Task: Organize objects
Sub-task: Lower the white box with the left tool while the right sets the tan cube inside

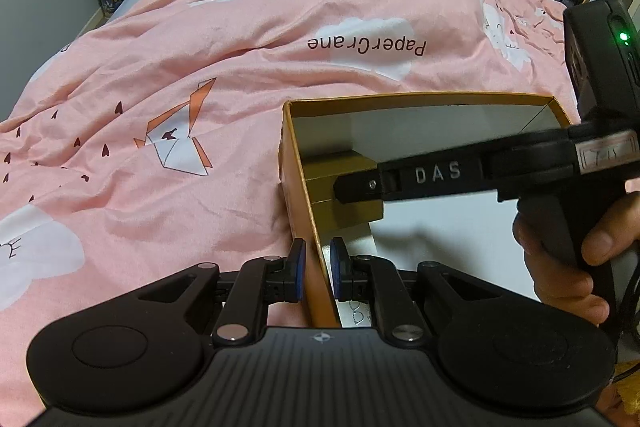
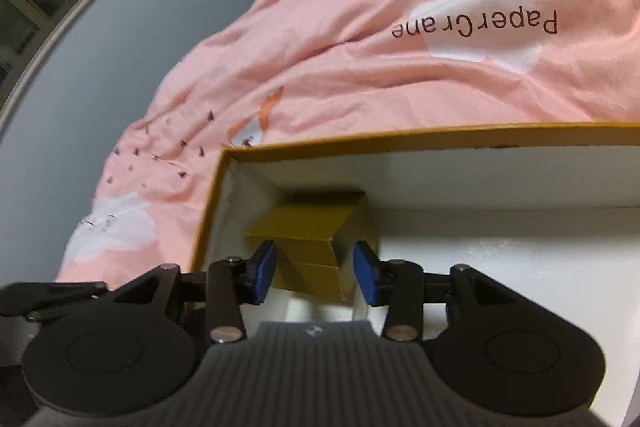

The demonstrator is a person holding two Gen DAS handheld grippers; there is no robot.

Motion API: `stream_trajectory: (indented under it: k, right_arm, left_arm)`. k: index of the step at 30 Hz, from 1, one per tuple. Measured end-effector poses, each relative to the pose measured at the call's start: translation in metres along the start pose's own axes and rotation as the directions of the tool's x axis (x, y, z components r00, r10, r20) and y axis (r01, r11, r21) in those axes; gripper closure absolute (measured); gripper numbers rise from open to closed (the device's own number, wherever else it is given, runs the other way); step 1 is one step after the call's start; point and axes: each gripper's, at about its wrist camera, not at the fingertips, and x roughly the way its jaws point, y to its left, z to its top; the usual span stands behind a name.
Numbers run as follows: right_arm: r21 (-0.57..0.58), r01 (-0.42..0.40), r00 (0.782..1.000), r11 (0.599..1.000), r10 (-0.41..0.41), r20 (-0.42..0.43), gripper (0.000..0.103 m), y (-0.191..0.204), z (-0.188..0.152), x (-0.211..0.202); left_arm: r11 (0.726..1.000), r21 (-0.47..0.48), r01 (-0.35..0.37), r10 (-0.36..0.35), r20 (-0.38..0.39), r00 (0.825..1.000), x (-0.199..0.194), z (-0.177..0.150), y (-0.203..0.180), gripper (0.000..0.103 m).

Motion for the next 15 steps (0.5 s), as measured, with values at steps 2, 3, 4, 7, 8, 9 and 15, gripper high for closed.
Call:
stream_trajectory:
  k: [2,3,4,7,8,9,15]
  right_arm:
    - [0.025,-0.011,1.0,1.0,0.01,0.014,0.069,-0.002,0.003,-0.001]
    - [0.033,-0.013,1.0,0.999,0.012,0.027,0.071,-0.003,0.005,-0.002]
    - [0.039,-0.013,0.999,0.999,0.012,0.04,0.071,-0.004,0.006,-0.004]
    - [0.036,-0.002,0.999,0.999,0.0,0.04,0.071,-0.004,0.008,-0.004]
    - [0.039,-0.002,0.999,0.999,0.0,0.034,0.07,-0.005,0.007,-0.003]
    - [0.045,-0.001,1.0,0.999,0.0,0.03,0.07,-0.006,0.007,-0.001]
    - [0.066,0.0,1.0,0.998,-0.002,0.03,0.07,-0.01,0.008,0.007]
  left_arm:
    - [1.0,-0.001,-0.001,0.001,0.0,1.0,0.0,0.0,0.0,0.089]
    - [1.0,-0.003,0.001,-0.001,0.0,1.0,0.0,0.0,0.001,0.089]
    - [1.0,-0.003,0.003,-0.003,0.0,1.0,0.001,0.0,0.001,0.089]
    - [1.0,-0.001,0.004,-0.004,0.002,1.0,0.001,0.0,0.001,0.089]
    - [1.0,-0.001,0.003,-0.003,0.002,1.0,0.001,0.0,0.001,0.089]
    - [1.0,-0.001,0.002,-0.002,0.002,1.0,0.001,0.0,0.001,0.089]
    - [1.0,-0.001,0.003,-0.003,0.007,1.0,0.002,0.0,0.001,0.089]
